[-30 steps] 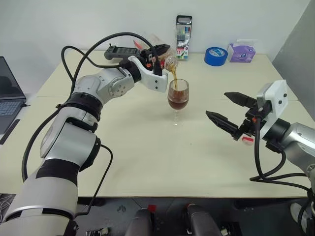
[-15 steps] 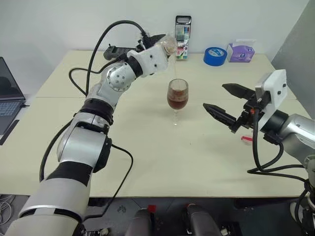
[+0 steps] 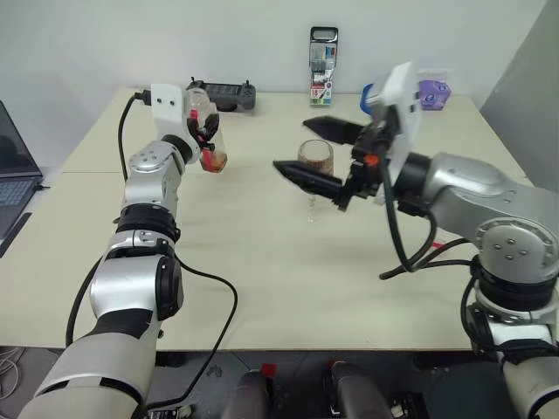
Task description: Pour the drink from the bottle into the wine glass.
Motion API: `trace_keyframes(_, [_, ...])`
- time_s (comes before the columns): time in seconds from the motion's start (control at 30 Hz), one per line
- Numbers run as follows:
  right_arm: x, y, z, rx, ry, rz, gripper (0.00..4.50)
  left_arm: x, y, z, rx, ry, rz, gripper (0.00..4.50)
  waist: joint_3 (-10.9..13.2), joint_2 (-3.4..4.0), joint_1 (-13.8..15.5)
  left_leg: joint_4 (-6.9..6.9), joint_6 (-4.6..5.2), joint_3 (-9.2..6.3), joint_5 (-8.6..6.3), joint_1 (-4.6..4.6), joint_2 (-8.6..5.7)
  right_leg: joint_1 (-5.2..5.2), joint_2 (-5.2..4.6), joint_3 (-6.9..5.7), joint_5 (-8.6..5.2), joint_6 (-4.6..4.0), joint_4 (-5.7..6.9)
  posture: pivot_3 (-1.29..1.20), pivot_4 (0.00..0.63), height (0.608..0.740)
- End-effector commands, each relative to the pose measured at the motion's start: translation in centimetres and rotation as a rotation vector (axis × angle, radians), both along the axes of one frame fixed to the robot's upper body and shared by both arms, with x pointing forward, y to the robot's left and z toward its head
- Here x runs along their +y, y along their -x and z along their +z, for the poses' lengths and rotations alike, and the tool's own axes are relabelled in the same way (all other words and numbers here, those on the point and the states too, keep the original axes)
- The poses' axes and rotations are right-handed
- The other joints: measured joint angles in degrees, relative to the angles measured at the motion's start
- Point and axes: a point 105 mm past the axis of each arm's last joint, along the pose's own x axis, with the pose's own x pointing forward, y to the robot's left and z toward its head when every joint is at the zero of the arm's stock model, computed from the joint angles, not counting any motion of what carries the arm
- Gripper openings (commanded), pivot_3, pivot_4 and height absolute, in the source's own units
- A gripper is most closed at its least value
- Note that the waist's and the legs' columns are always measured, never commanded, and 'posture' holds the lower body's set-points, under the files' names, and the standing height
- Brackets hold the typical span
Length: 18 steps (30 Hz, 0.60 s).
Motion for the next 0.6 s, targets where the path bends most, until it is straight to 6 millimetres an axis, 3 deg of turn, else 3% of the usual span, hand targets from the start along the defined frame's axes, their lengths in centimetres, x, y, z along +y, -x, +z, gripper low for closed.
trace_keyframes(0.03, [1.0, -1.0, -1.0, 0.064, 0.028, -0.030, 4.50, 0.2, 0.5, 1.4, -0.059, 0.012, 0.010, 1.94, -0.01, -0.01, 0.32, 0.07, 0.00, 0.01, 0.00, 0.00, -0.03, 0.00, -0.02, 0.02, 0.00, 0.00, 0.06, 0.00, 0.150, 0.740])
trace_keyframes(0.2, [1.3, -2.1, -1.7, 0.099, 0.053, -0.069, 4.50, 0.9, 0.9, -0.8, -0.012, 0.007, 0.044, 1.94, -0.01, -0.02, 0.69, 0.26, 0.01, 0.01, -0.01, -0.07, -0.12, -0.04, -0.07, 0.02, 0.00, 0.00, 0.15, 0.00, 0.150, 0.740])
trace_keyframes(0.37, [0.9, -2.0, -2.3, 0.115, 0.066, -0.076, 4.50, 0.7, 1.7, -2.1, -0.020, 0.015, 0.036, 1.94, -0.02, -0.02, 0.60, 0.25, 0.01, 0.01, -0.02, -0.06, -0.10, -0.08, -0.07, 0.03, 0.00, 0.00, 0.21, 0.00, 0.150, 0.740])
trace_keyframes(0.6, [0.3, -1.7, -3.1, 0.138, 0.086, -0.083, 4.50, 1.3, 2.2, -2.4, -0.015, 0.034, 0.058, 4.18, -0.02, -0.02, 0.59, 0.26, 0.02, 0.02, -0.02, -0.05, -0.10, -0.07, -0.12, 0.05, 0.00, 0.00, 0.24, 0.00, 0.150, 0.740])
